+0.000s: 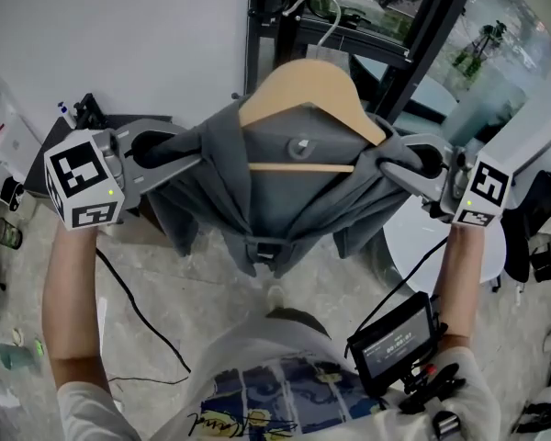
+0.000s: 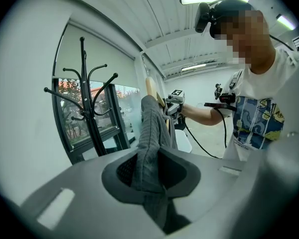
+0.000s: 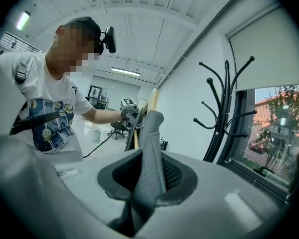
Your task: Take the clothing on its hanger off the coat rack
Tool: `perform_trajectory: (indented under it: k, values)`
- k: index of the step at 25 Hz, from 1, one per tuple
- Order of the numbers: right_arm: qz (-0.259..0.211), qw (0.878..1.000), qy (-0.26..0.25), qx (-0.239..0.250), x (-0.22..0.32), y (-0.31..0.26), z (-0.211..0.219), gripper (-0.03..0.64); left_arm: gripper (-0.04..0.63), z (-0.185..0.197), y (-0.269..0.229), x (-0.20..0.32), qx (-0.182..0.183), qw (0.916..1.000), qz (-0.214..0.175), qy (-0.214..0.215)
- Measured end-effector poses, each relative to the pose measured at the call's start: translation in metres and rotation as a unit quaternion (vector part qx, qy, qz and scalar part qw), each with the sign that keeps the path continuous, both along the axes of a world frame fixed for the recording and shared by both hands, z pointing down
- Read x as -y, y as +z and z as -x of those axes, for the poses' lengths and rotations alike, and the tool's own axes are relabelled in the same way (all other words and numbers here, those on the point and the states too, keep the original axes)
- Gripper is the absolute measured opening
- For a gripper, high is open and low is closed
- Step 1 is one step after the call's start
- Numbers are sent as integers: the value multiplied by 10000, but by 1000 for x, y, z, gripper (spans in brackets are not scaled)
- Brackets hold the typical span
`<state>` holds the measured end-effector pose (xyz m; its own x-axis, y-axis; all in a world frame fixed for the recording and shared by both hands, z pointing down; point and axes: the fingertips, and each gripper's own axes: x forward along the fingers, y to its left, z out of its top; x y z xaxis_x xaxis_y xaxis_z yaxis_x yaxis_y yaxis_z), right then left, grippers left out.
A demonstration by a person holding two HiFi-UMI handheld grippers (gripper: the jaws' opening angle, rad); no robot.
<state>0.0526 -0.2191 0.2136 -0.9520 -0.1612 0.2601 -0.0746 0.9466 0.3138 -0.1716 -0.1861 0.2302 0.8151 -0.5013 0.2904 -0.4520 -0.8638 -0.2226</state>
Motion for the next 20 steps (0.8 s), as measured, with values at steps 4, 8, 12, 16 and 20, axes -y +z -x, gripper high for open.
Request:
perform_trajectory:
  k: [4, 8, 12, 16, 20]
  values:
    - [152, 9999, -8, 17, -45, 24, 18, 63, 54, 18, 22, -46, 5, 9999, 157, -6]
    - [195, 9998, -33, 96, -102, 58, 32, 63, 54, 32, 52, -103, 77, 9998, 180, -30]
    - [369, 9992, -45, 121, -122, 76, 35, 63, 55, 35, 67, -123, 99, 9994, 340, -50]
    - [542, 9984, -22, 144, -144, 93, 40, 63, 55, 40, 81, -142, 122, 9988, 473, -27]
    - [630, 9979, 93, 122, -181, 116, 42, 63, 55, 43, 106, -173, 187, 9985, 513, 74]
